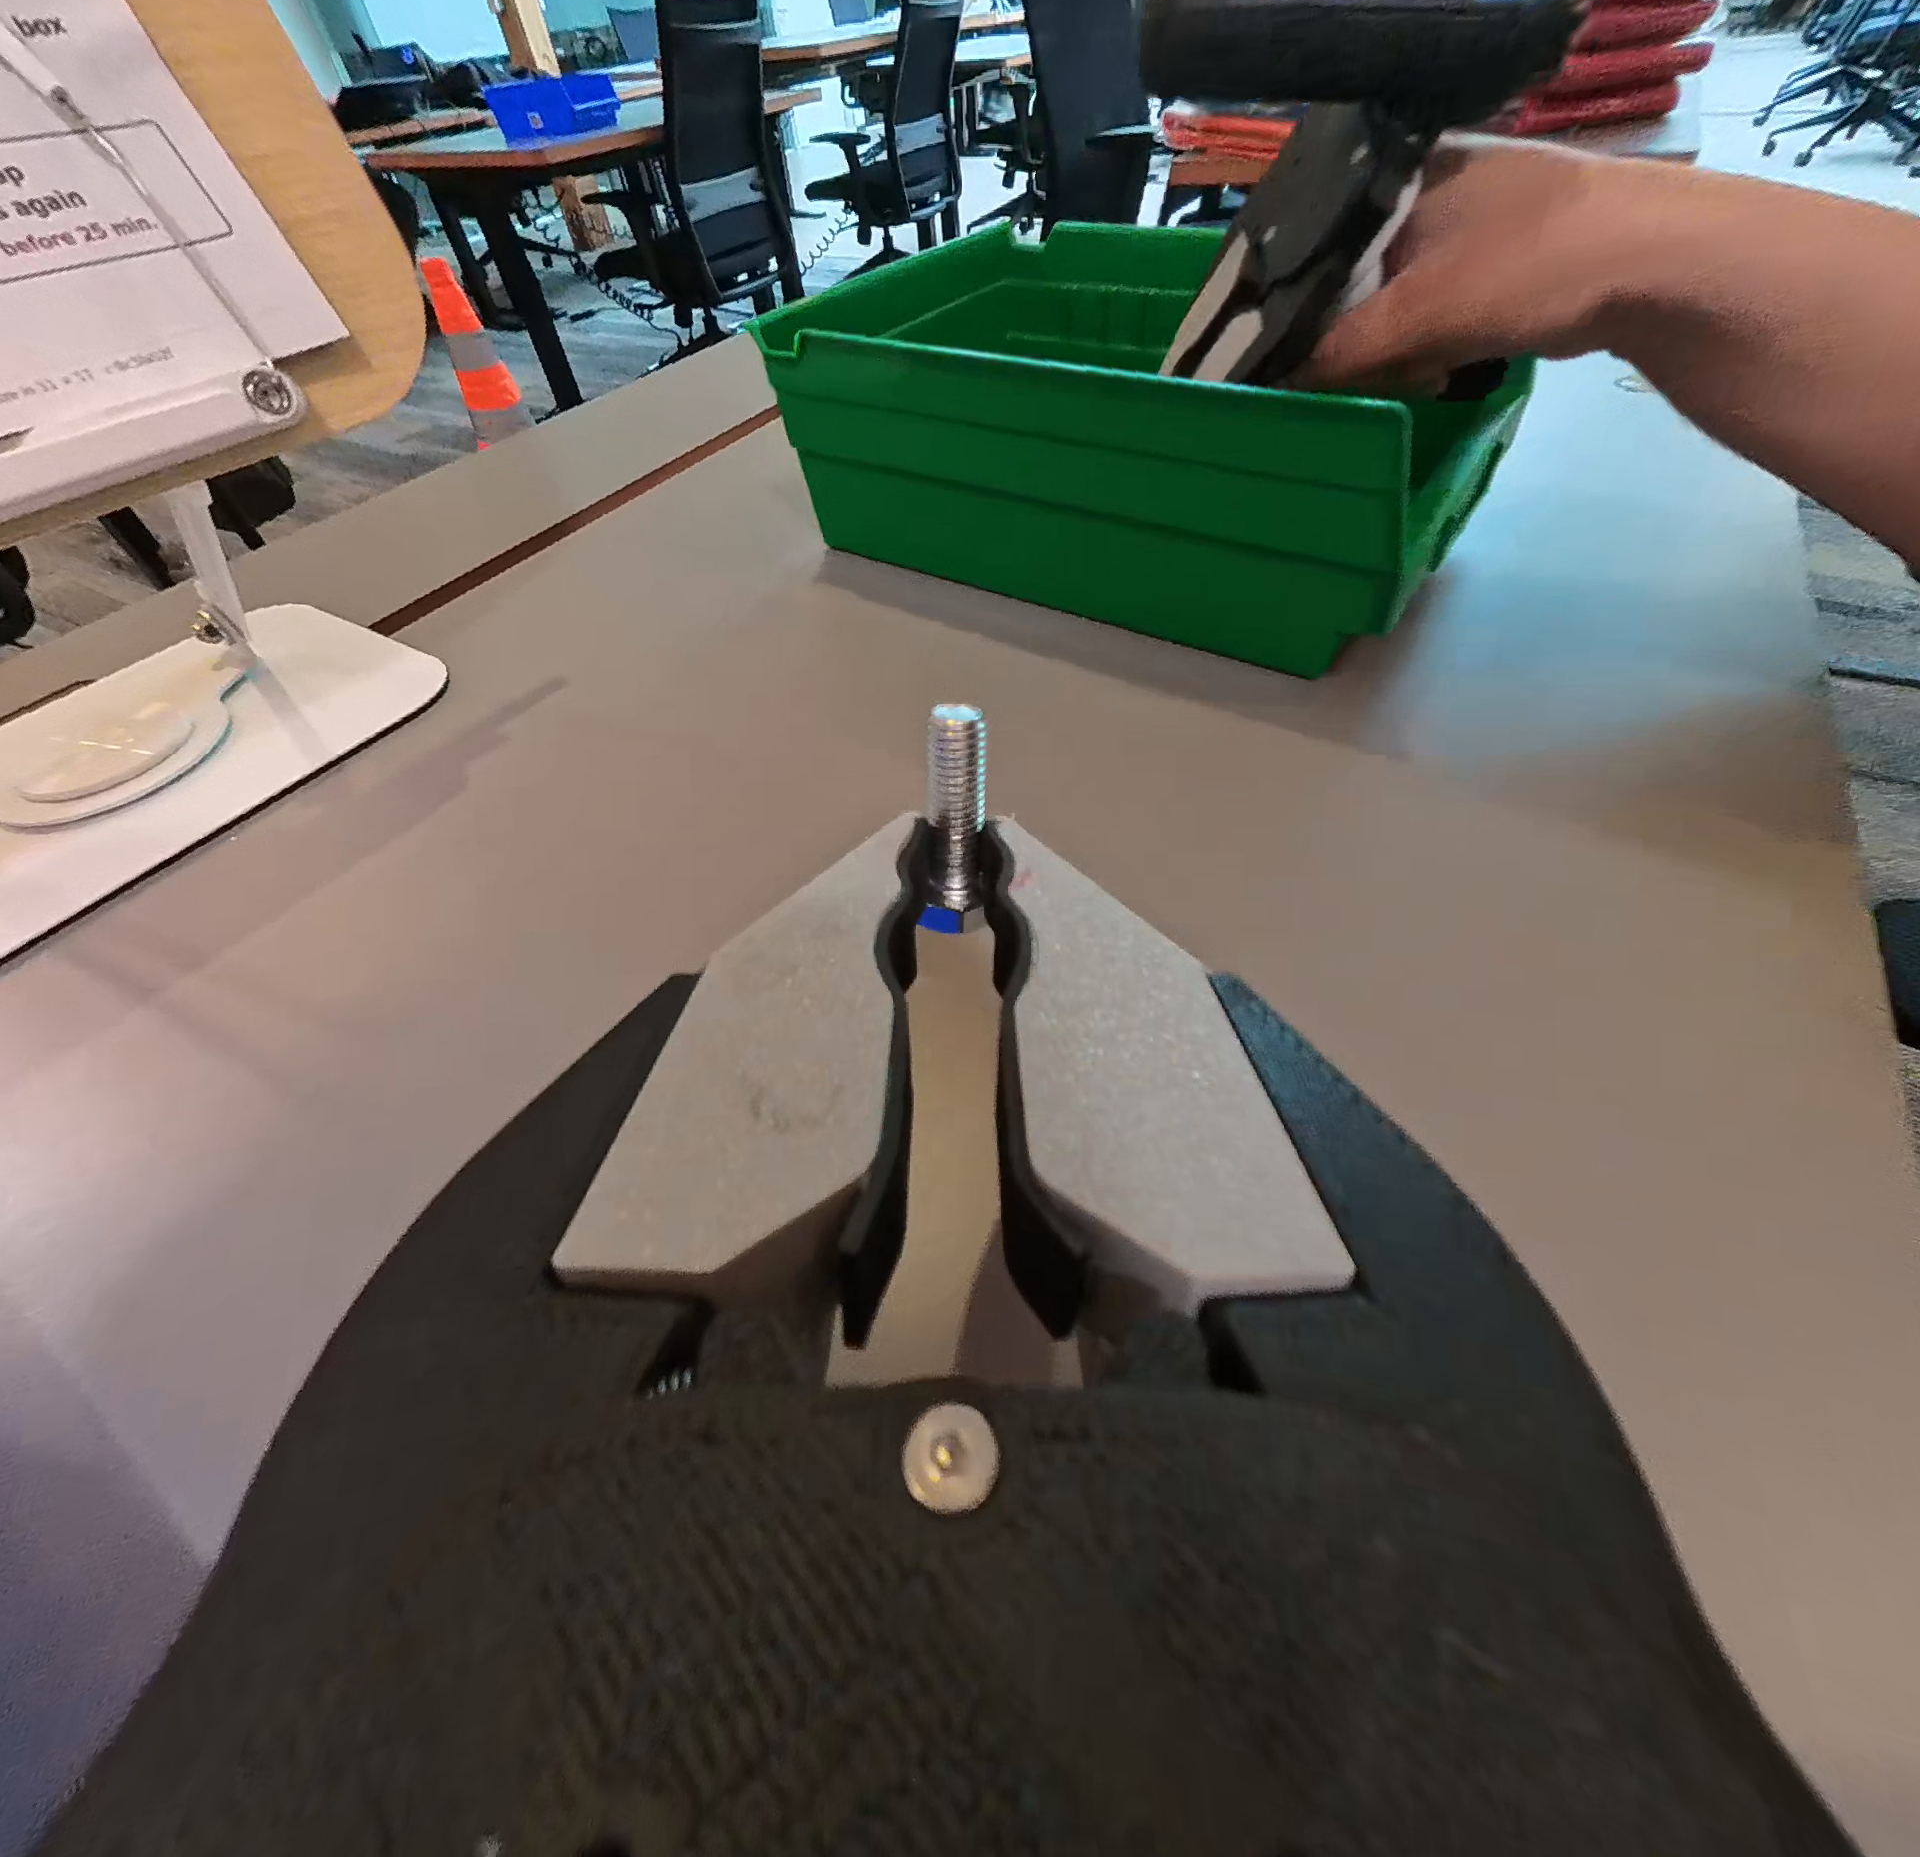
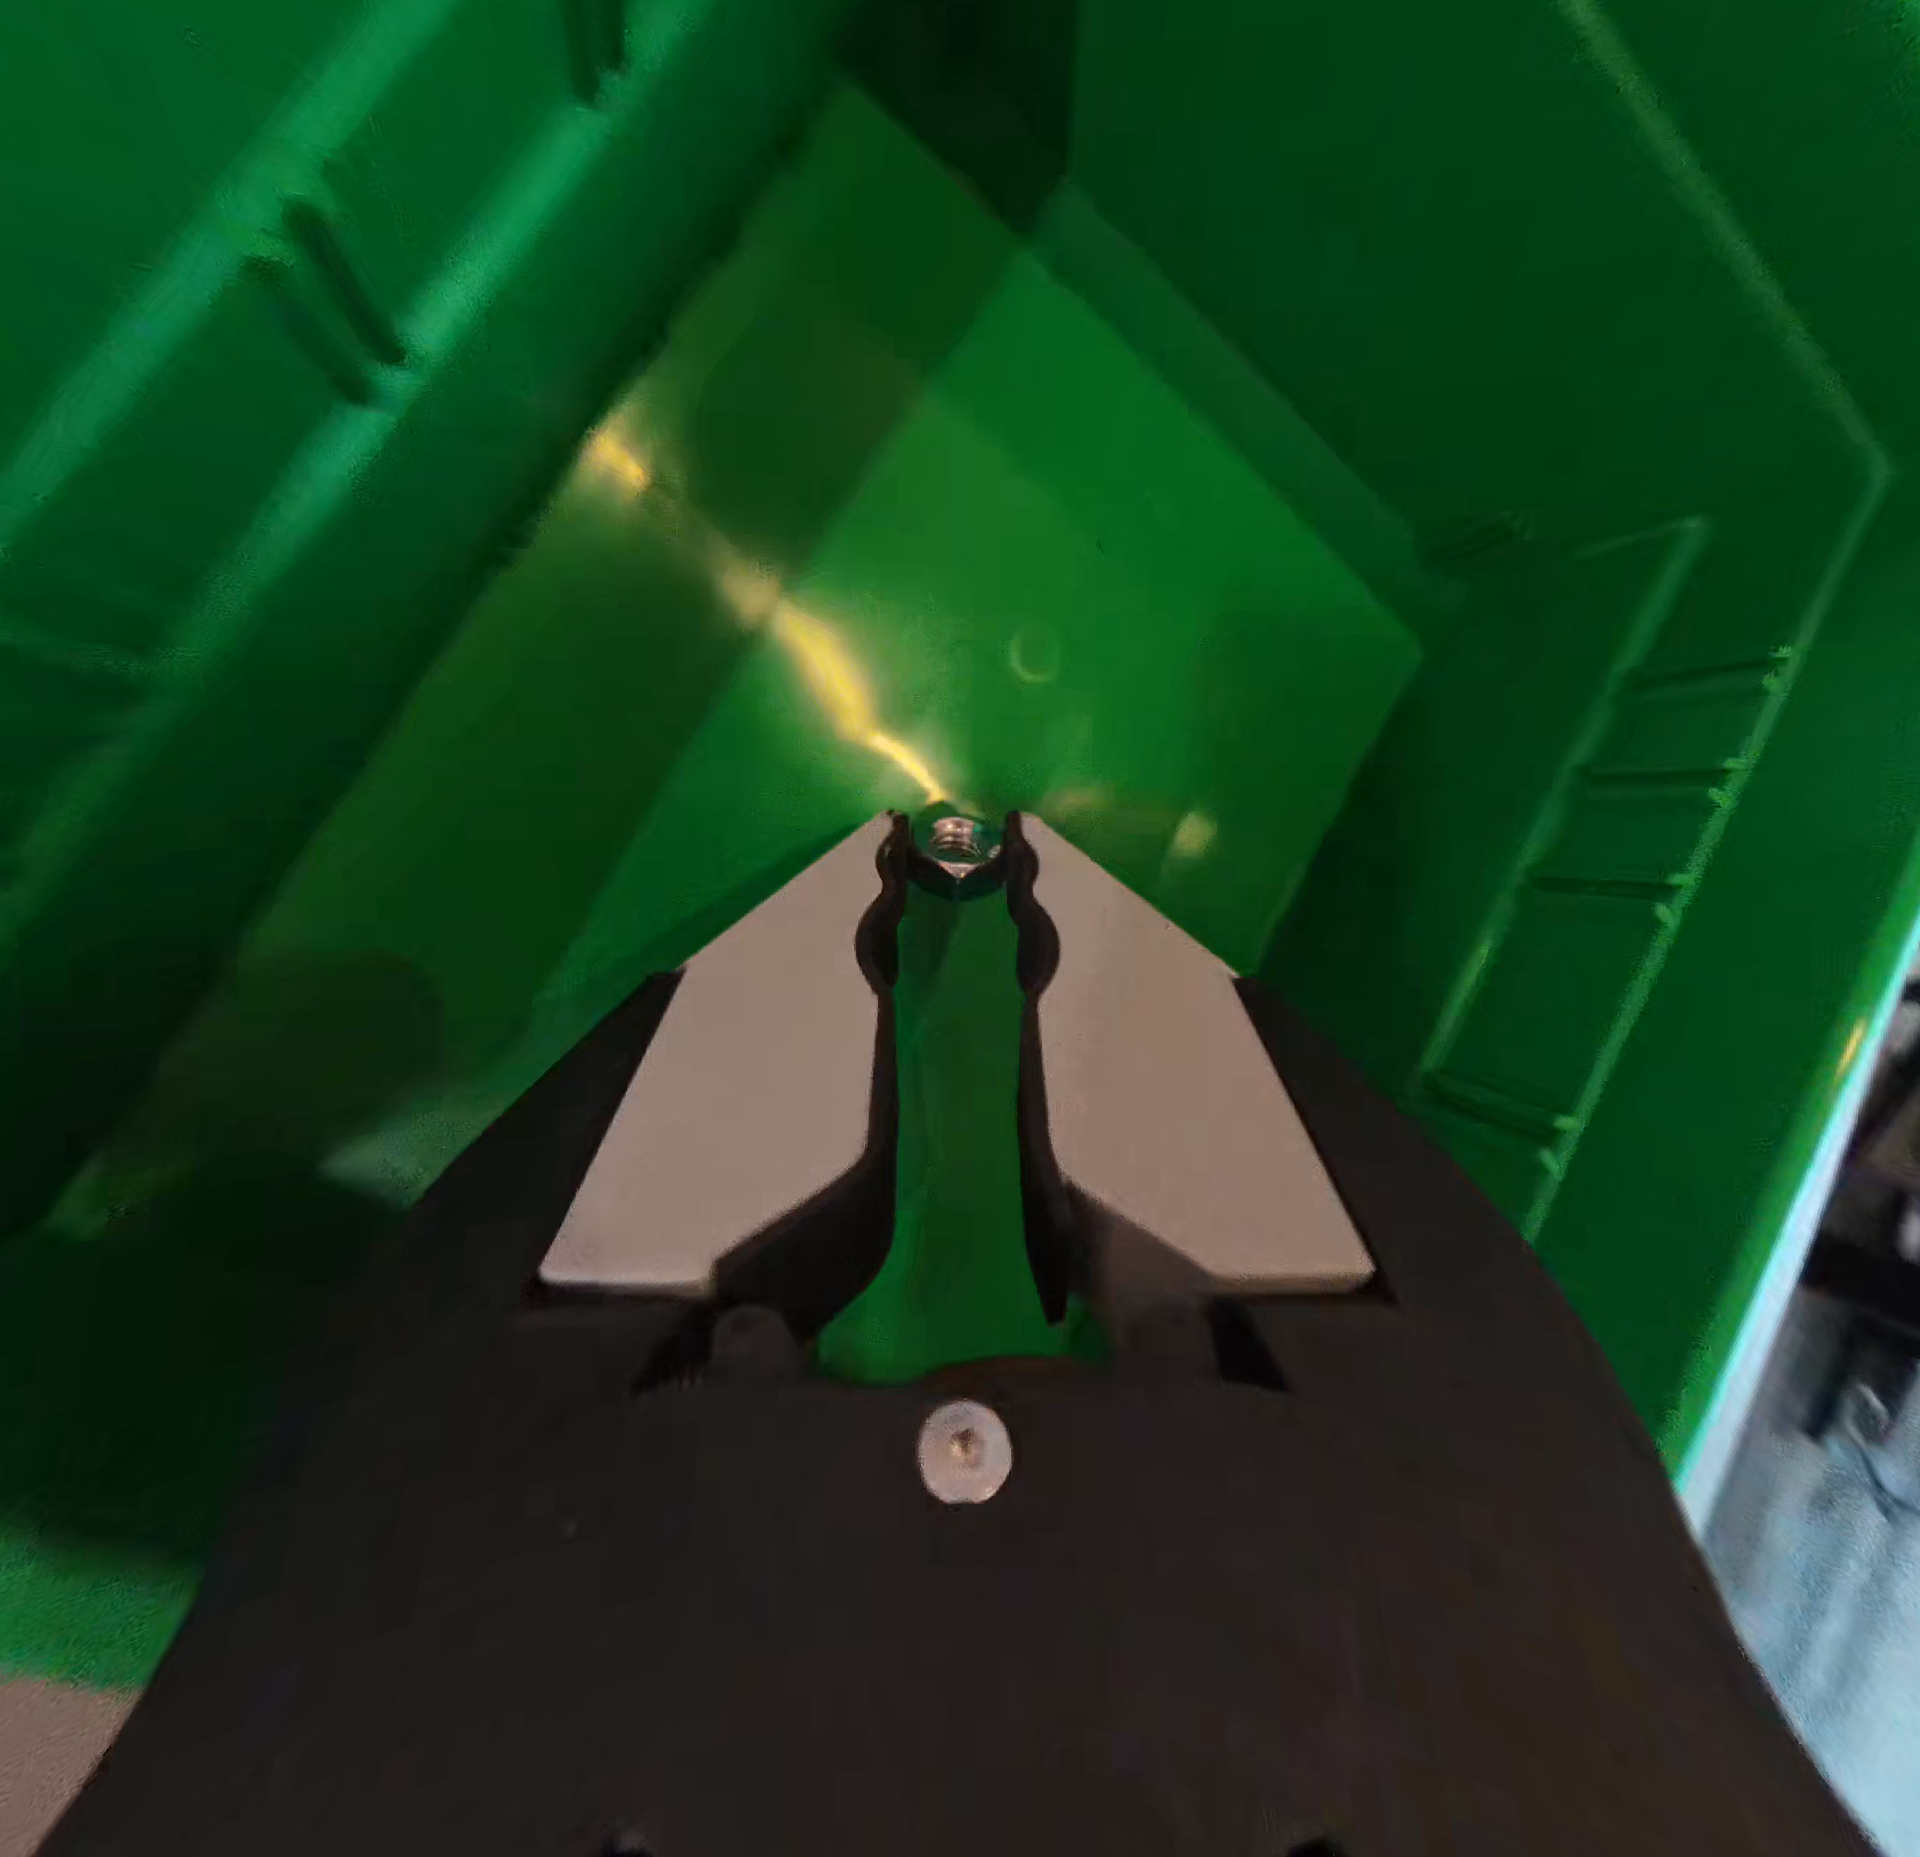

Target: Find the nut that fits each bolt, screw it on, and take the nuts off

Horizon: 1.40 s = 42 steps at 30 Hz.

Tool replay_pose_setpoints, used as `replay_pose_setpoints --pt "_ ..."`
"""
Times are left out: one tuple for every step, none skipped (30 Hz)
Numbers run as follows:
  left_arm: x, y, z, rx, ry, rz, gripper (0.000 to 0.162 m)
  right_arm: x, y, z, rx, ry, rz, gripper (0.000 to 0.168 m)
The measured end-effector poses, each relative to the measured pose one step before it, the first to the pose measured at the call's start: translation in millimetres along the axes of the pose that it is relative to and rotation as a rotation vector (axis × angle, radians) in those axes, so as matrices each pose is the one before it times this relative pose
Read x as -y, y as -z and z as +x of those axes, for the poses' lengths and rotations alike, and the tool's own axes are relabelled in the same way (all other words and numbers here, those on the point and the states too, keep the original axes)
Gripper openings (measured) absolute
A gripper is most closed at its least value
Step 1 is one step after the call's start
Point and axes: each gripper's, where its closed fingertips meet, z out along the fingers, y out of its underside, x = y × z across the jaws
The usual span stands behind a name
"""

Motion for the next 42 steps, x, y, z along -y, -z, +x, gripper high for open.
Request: replay_pose_setpoints --pt "-1.78 -0.62 -1.29 0.0034 0.0022 -0.0060 0.007 -2.57 -6.03 6.50 -0.0234 -0.0019 -0.0379 0.016" --pt "-1.63 -0.71 -1.32 0.0029 0.0022 -0.0059 0.007 1.74 -2.63 7.23 -0.0303 -0.0073 -0.0080 0.024" --pt "-1.43 -0.48 -1.16 0.0030 0.0022 -0.0047 0.007 4.48 1.64 5.93 -0.0245 -0.0111 0.0124 0.026" --pt "-1.00 -0.22 -1.12 0.0024 0.0022 -0.0031 0.007 7.28 5.69 4.50 -0.0196 -0.0134 0.0348 0.026" --pt "-0.49 -0.13 -0.56 0.0009 0.0019 -0.0015 0.007 9.63 8.45 3.17 -0.0149 -0.0150 0.0524 0.026" --pt "-0.04 0.13 -0.39 0.0001 0.0019 0.0002 0.007 10.30 9.96 2.83 -0.0144 -0.0160 0.0581 0.026" --pt "0.39 0.11 0.12 -0.0015 0.0006 0.0018 0.007 9.93 10.94 2.48 -0.0174 -0.0144 0.0566 0.026" --pt "0.29 -0.13 0.51 -0.0027 -0.0011 0.0012 0.007 10.26 12.04 0.31 -0.0101 -0.0118 0.0595 0.027" --pt "0.11 -0.17 0.76 -0.0029 -0.0023 -0.0006 0.007 11.33 12.91 -3.91 0.0091 -0.0115 0.0661 0.027" --pt "0.01 -0.17 0.81 -0.0018 -0.0035 -0.0008 0.007 12.20 13.03 -8.31 0.0305 -0.0132 0.0697 0.026" --pt "0.04 -0.25 1.05 -0.0028 -0.0037 -0.0008 0.007 11.54 11.95 -11.77 0.0469 -0.0101 0.0653 0.025" --pt "0.10 -0.22 0.97 -0.0029 -0.0035 -0.0011 0.007 9.28 10.30 -11.06 0.0412 -0.0046 0.0507 0.023" --pt "0.14 0.02 0.74 -0.0012 -0.0047 -0.0003 0.007 6.58 8.70 -6.05 0.0132 0.0008 0.0350 0.022" --pt "0.08 0.11 0.34 0.0006 -0.0039 -0.0004 0.007 4.25 7.93 -0.94 -0.0104 0.0062 0.0222 0.022" --pt "0.17 0.19 0.09 0.0009 -0.0022 -0.0001 0.007 3.24 7.50 0.91 -0.0148 0.0060 0.0190 0.022" --pt "0.41 0.44 -0.07 0.0005 -0.0008 0.0018 0.007 2.84 7.01 0.20 -0.0036 -0.0024 0.0193 0.021" --pt "0.67 0.44 -0.10 -0.0001 0.0008 0.0033 0.007 2.63 6.60 -1.74 0.0126 -0.0119 0.0194 0.022" --pt "0.65 0.42 -0.32 0.0001 0.0022 0.0033 0.006 3.20 6.28 -3.60 0.0238 -0.0183 0.0241 0.022" --pt "0.64 0.44 -0.24 0.0001 0.0020 0.0031 0.007 3.28 5.88 -3.84 0.0239 -0.0209 0.0268 0.022" --pt "0.51 0.21 0.12 -0.0013 0.0012 0.0022 0.007 2.43 5.19 -3.65 0.0219 -0.0204 0.0227 0.022" --pt "0.12 0.02 0.24 -0.0017 0.0002 0.0002 0.007 1.44 4.38 -4.62 0.0258 -0.0187 0.0164 0.022" --pt "-0.15 -0.20 0.63 -0.0018 -0.0019 -0.0012 0.007 0.43 3.65 -6.41 0.0334 -0.0186 0.0116 0.023" --pt "-0.17 -0.25 0.70 -0.0017 -0.0038 -0.0016 0.007 0.58 2.70 -8.94 0.0437 -0.0182 0.0132 0.023" --pt "-0.24 -0.28 0.57 -0.0004 -0.0046 -0.0015 0.007 0.20 1.82 -9.93 0.0456 -0.0105 0.0115 0.023" --pt "-0.40 -0.29 0.18 0.0010 -0.0046 -0.0019 0.007 -2.88 0.82 -6.23 0.0222 0.0021 -0.0075 0.023" --pt "-0.57 -0.28 0.13 0.0012 -0.0052 -0.0024 0.007 -7.13 0.30 3.13 -0.0300 0.0189 -0.0354 0.021" --pt "-0.72 -0.28 0.08 0.0011 -0.0047 -0.0028 0.007 -10.38 0.48 13.25 -0.0821 0.0383 -0.0561 0.021" --pt "-0.76 -0.29 -0.07 0.0016 -0.0031 -0.0039 0.007 -11.58 -0.19 17.76 -0.0980 0.0428 -0.0589 0.019" --pt "-0.69 -0.26 -0.12 0.0013 -0.0029 -0.0032 0.007 -12.69 -1.88 13.90 -0.0632 0.0210 -0.0596 0.019" --pt "-0.47 -0.20 0.17 -0.0002 -0.0029 -0.0021 0.007 -13.52 -3.14 4.73 0.0010 -0.0096 -0.0662 0.020" --pt "-0.38 -0.34 0.28 -0.0013 -0.0020 -0.0025 0.007 -10.97 -2.85 -2.78 0.0465 -0.0252 -0.0508 0.021" --pt "-0.50 -0.44 0.59 -0.0030 -0.0013 -0.0029 0.007 -6.60 -1.90 -4.23 0.0487 -0.0190 -0.0210 0.019" --pt "-0.38 -0.49 0.85 -0.0042 -0.0013 -0.0031 0.007 -6.87 -1.67 -0.75 0.0212 0.0018 -0.0204 0.014" --pt "-0.58 -0.50 0.96 -0.0035 -0.0028 -0.0034 0.007 -11.40 -2.68 7.42 -0.0279 0.0183 -0.0507 0.010" --pt "-0.55 -0.49 0.57 0.0001 -0.0055 -0.0034 0.007 -17.04 -4.39 17.98 -0.0872 0.0321 -0.0909 0.008" --pt "-0.81 -0.56 0.62 0.0007 -0.0066 -0.0043 0.007 -19.64 -7.29 20.77 -0.1000 0.0432 -0.1151 0.009" --pt "-0.98 -0.71 0.84 -0.0005 -0.0062 -0.0054 0.007 -16.99 -10.30 14.61 -0.0623 0.0360 -0.1045 0.008" --pt "-0.85 -0.62 0.77 -0.0007 -0.0061 -0.0049 0.007 -13.00 -11.51 5.75 -0.0097 0.0197 -0.0899 0.006" --pt "-0.82 -0.64 0.70 -0.0001 -0.0057 -0.0048 0.007 -6.80 -10.70 -2.61 0.0328 0.0142 -0.0649 0.000" --pt "-0.69 -0.49 0.37 0.0009 -0.0054 -0.0040 0.007 -1.65 -9.15 -2.39 0.0173 0.0242 -0.0408 0.000" --pt "-0.48 -0.21 0.15 0.0016 -0.0052 -0.0030 0.007 -0.32 -7.21 -2.15 0.0035 0.0388 -0.0353 0.000" --pt "-0.15 -0.07 0.05 0.0014 -0.0053 -0.0015 0.007 -1.31 -6.12 -1.78 -0.0020 0.0349 -0.0438 0.000"
